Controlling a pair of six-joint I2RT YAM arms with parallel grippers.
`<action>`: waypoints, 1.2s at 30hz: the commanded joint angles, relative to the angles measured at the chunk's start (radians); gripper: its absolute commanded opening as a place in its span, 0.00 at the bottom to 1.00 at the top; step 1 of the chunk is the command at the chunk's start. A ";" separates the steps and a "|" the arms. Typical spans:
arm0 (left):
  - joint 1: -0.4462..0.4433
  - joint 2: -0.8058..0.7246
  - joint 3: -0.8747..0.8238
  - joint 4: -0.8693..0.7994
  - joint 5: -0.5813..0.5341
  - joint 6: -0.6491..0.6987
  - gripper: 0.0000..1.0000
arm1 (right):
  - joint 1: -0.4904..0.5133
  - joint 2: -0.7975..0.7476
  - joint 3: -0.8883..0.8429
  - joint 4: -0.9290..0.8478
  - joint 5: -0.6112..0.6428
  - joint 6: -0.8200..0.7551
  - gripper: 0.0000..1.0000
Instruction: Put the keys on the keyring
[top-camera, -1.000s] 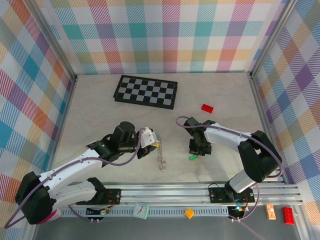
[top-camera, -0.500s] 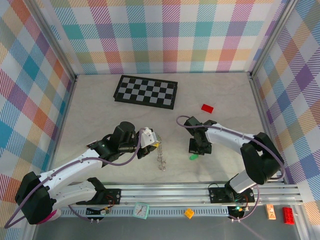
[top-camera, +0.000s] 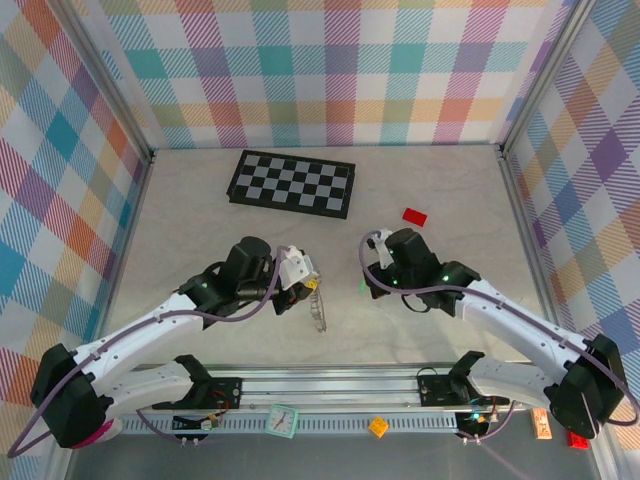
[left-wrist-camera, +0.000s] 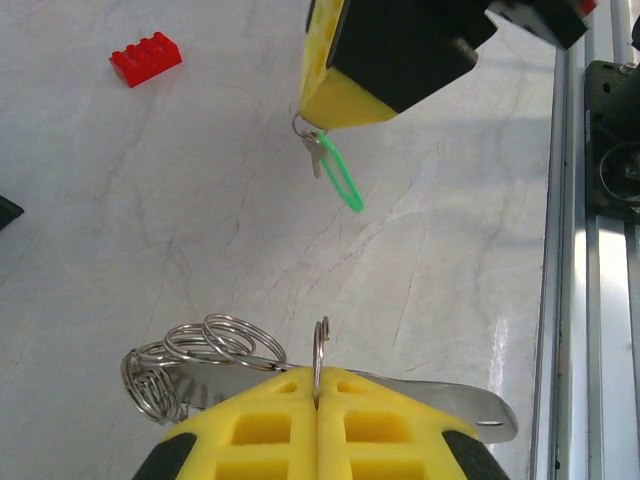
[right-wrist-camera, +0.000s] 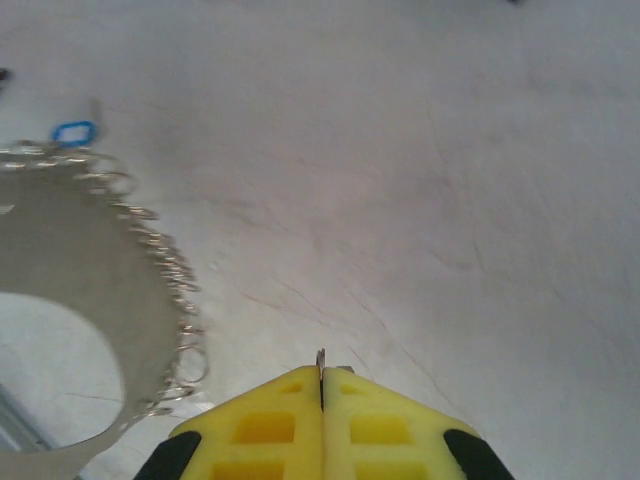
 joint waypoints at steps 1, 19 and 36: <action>-0.010 0.010 0.043 -0.038 0.004 -0.064 0.00 | 0.016 -0.020 0.016 0.102 -0.138 -0.211 0.00; -0.012 0.066 0.109 -0.115 0.111 -0.122 0.00 | 0.154 -0.016 0.096 0.119 -0.164 -0.597 0.00; -0.011 0.087 0.100 -0.107 0.174 -0.114 0.00 | 0.283 0.005 0.065 0.147 0.002 -0.836 0.00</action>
